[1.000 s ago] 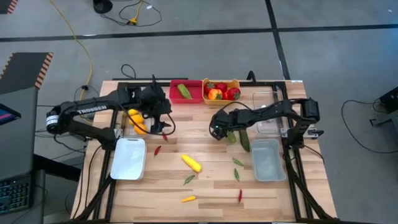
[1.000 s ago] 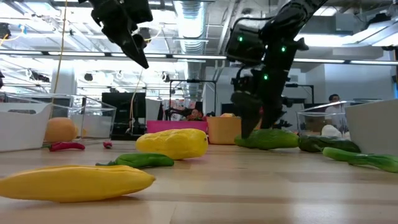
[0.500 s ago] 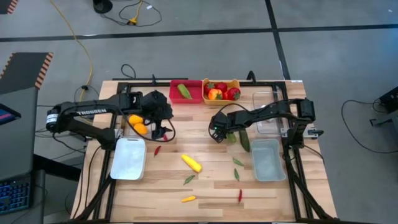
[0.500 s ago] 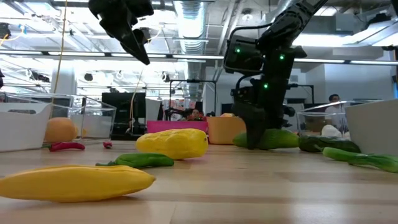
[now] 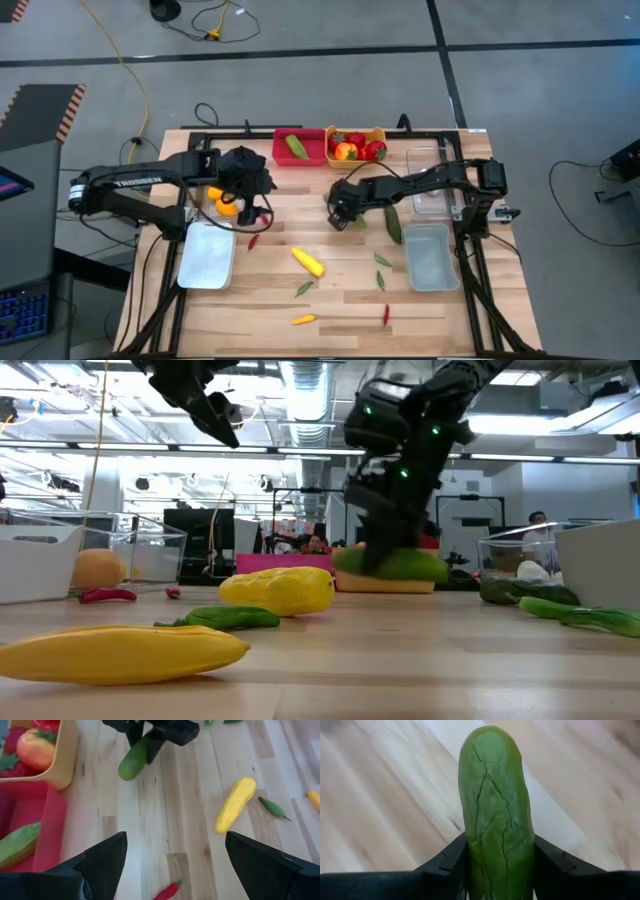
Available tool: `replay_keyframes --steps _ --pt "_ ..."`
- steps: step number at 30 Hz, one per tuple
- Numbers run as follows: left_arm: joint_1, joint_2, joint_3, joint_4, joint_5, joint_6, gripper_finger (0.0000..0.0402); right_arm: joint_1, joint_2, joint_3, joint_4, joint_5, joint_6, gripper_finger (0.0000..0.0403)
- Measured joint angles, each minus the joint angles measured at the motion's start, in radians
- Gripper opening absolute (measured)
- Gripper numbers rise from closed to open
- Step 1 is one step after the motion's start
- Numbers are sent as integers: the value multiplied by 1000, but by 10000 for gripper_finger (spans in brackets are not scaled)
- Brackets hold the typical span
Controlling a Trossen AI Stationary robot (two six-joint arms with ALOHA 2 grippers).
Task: Sort produce into baskets
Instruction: Put the green cucumber into the red bin
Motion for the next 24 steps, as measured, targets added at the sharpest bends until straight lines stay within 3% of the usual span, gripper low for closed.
replay_keyframes --steps 7,17,24 --pt "0 -70 -17 -14 -27 -47 325 -26 -1 87 159 3 -131 208" --pt "0 -250 -291 163 -97 -162 325 -144 8 159 448 9 -313 198" --pt "0 -313 -407 315 -124 -174 325 -243 36 210 477 8 -369 199"
